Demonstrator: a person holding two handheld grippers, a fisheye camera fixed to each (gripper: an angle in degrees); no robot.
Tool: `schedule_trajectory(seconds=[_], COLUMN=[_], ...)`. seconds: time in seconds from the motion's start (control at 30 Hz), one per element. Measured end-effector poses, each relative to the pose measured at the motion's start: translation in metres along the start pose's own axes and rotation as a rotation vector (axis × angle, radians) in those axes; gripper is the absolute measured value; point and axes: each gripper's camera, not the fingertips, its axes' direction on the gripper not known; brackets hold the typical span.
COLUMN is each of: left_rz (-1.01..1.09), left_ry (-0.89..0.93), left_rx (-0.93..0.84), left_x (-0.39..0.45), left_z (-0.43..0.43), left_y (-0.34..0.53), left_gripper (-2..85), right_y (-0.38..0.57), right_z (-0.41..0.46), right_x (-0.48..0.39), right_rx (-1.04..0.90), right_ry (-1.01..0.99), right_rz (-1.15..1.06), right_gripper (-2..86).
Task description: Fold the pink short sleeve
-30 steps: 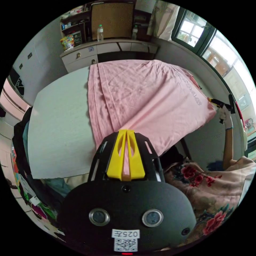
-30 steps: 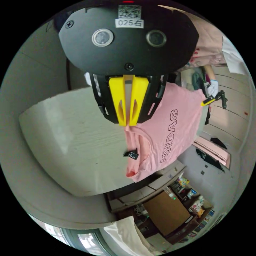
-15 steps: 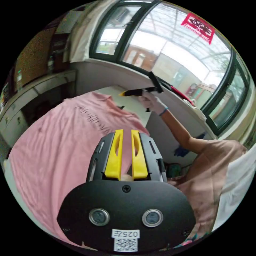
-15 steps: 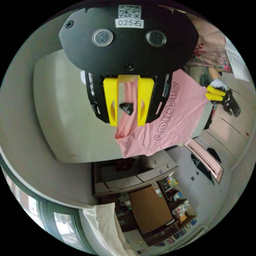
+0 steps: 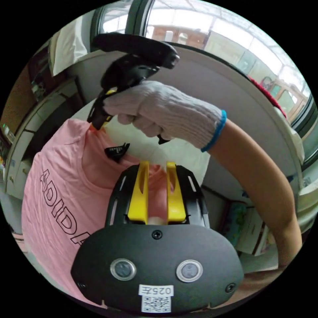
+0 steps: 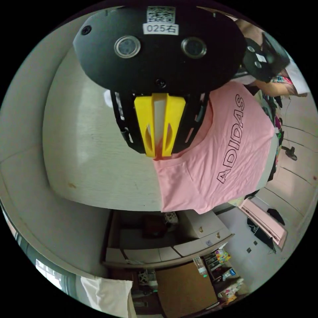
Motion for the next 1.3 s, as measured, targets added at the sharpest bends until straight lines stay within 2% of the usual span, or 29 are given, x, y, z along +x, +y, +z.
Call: schedule_trajectory(seconds=[0.03, 0.1, 0.17, 0.3, 0.4, 0.47, 0.5, 0.63, 0.7, 0.77, 0.8, 0.87, 0.97, 1.0, 1.07, 1.17, 1.3], left_rz=[-0.004, -0.06, -0.143, -0.191, -0.199, -0.176, -0.157, -0.039, -0.029, -0.099, -0.135, -0.295, -0.409, -0.442, -0.634, -0.734, -0.833], left_ry=[-0.061, -0.046, 0.116, 0.178, 0.237, 0.315, 0.336, 0.361, 0.325, 0.19, 0.125, -0.246, -0.492, -0.498, -0.466, -0.492, -0.357], left_rx=[-0.005, 0.001, 0.062, 0.09, 0.003, 0.018, 0.041, 0.42, 0.551, 0.673, 0.694, 0.722, 0.632, 0.608, 0.608, 0.6, 0.63], left_x=[0.007, 0.005, -0.011, -0.019, -0.02, -0.025, -0.027, -0.067, -0.089, -0.116, -0.121, -0.127, -0.132, -0.135, -0.149, -0.152, -0.177], left_z=[0.0, -0.006, -0.022, -0.041, -0.037, -0.072, -0.089, -0.243, -0.297, -0.353, -0.365, -0.405, -0.439, -0.446, -0.469, -0.484, -0.489], left_y=[-0.004, -0.008, -0.005, -0.012, -0.021, -0.002, 0.008, 0.148, 0.227, 0.336, 0.362, 0.46, 0.539, 0.551, 0.6, 0.641, 0.682], left_gripper=[2.4, 0.4, -0.7, -0.8, -0.9, -1.1, -1.2, -0.6, 0.3, 3.3, 4.2, 6.8, 9.8, 10.3, 13.6, 15.5, 16.3], right_y=[-0.003, -0.006, -0.008, -0.016, -0.026, -0.018, -0.013, 0.064, 0.114, 0.187, 0.206, 0.274, 0.353, 0.365, 0.4, 0.41, 0.408], right_z=[0.002, 0.0, -0.01, -0.015, 0.021, 0.023, 0.02, -0.002, -0.001, 0.012, 0.017, 0.049, 0.102, 0.112, 0.143, 0.168, 0.204], right_x=[-0.003, -0.008, -0.011, -0.008, 0.01, 0.028, 0.031, 0.01, -0.017, -0.055, -0.064, -0.097, -0.119, -0.123, -0.132, -0.14, -0.092], right_rx=[0.003, 0.015, 0.038, 0.051, -0.079, -0.019, 0.013, 0.253, 0.335, 0.464, 0.501, 0.624, 0.795, 0.821, 0.897, 0.943, 0.892], right_ry=[0.023, 0.091, 0.18, 0.15, 0.136, 0.071, 0.043, 0.042, -0.006, -0.124, -0.14, -0.11, -0.133, -0.131, -0.08, 0.086, -0.111], right_rz=[-0.014, -0.034, -0.034, -0.014, 0.028, 0.08, 0.089, 0.03, -0.037, -0.094, -0.097, -0.046, 0.208, 0.225, 0.289, 0.276, 0.331], right_gripper=[1.3, 0.4, 0.0, 0.3, 2.4, 6.0, 6.8, 9.8, 11.0, 12.7, 13.1, 13.0, 12.1, 12.2, 14.0, 18.2, 21.2])
